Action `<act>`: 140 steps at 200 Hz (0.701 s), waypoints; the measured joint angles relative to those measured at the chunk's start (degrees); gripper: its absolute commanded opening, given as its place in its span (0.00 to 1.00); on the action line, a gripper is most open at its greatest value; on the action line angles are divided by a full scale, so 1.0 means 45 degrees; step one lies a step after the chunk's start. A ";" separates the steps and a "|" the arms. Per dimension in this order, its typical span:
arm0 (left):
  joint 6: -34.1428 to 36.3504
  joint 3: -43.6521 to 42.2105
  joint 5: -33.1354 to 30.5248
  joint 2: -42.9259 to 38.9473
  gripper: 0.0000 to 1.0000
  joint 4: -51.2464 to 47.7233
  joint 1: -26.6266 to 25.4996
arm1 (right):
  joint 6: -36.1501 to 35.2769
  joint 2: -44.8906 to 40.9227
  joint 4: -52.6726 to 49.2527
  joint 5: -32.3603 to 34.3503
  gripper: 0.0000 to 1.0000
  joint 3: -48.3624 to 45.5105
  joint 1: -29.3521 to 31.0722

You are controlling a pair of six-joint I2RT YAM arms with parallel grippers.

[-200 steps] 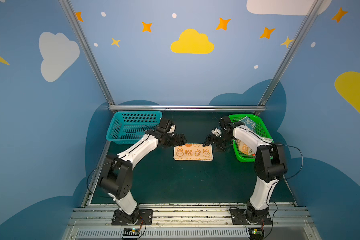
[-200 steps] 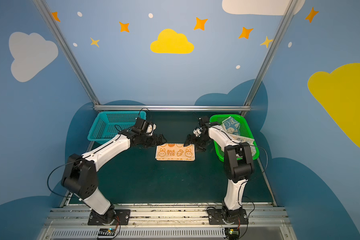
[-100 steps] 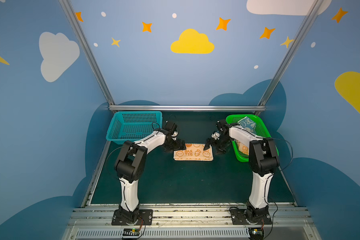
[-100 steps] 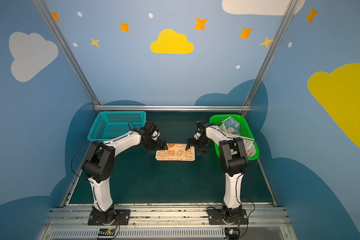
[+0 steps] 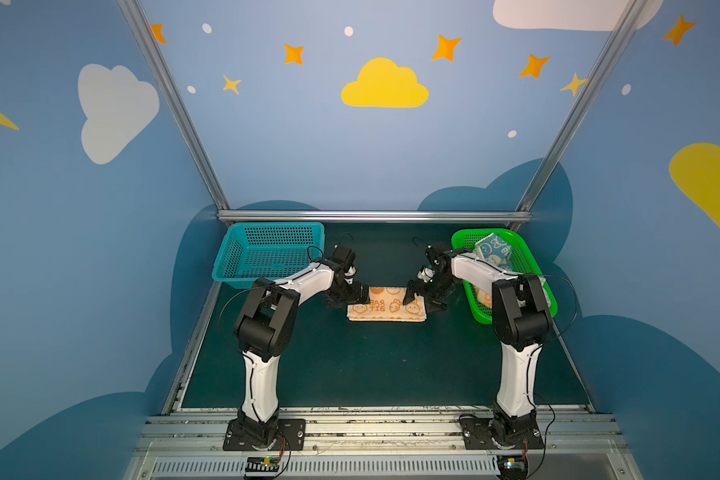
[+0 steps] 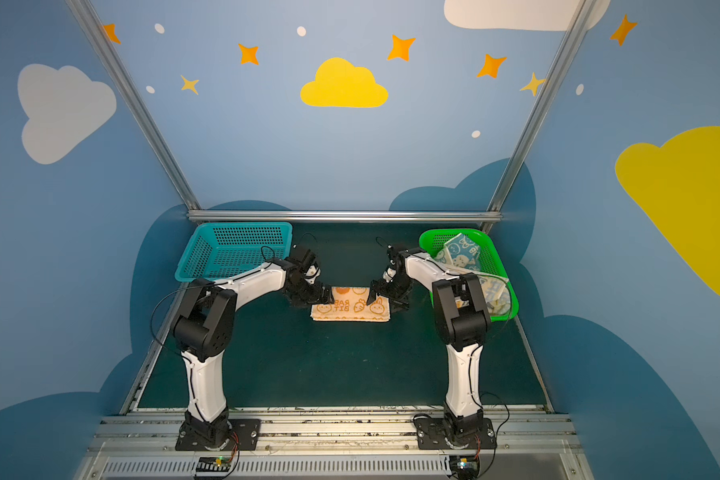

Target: Fold and stack the towels

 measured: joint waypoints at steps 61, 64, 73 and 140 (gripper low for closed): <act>-0.0393 0.0923 0.0486 -0.0855 1.00 -0.0554 0.0248 | 0.0335 -0.0316 -0.0083 -0.0860 0.91 0.1506 -0.0534; -0.0432 0.1015 0.0563 -0.0913 1.00 -0.0515 0.0257 | 0.0364 -0.0321 -0.0053 -0.0957 0.92 0.1613 -0.0554; -0.0607 0.1311 0.0835 -0.1035 1.00 -0.0369 0.0272 | 0.0510 -0.0321 0.0102 -0.1273 0.91 0.1875 -0.0583; -0.1875 0.2511 0.2327 0.0296 1.00 0.1273 0.0131 | 0.1773 0.1093 0.1865 -0.3419 0.91 0.2618 -0.0554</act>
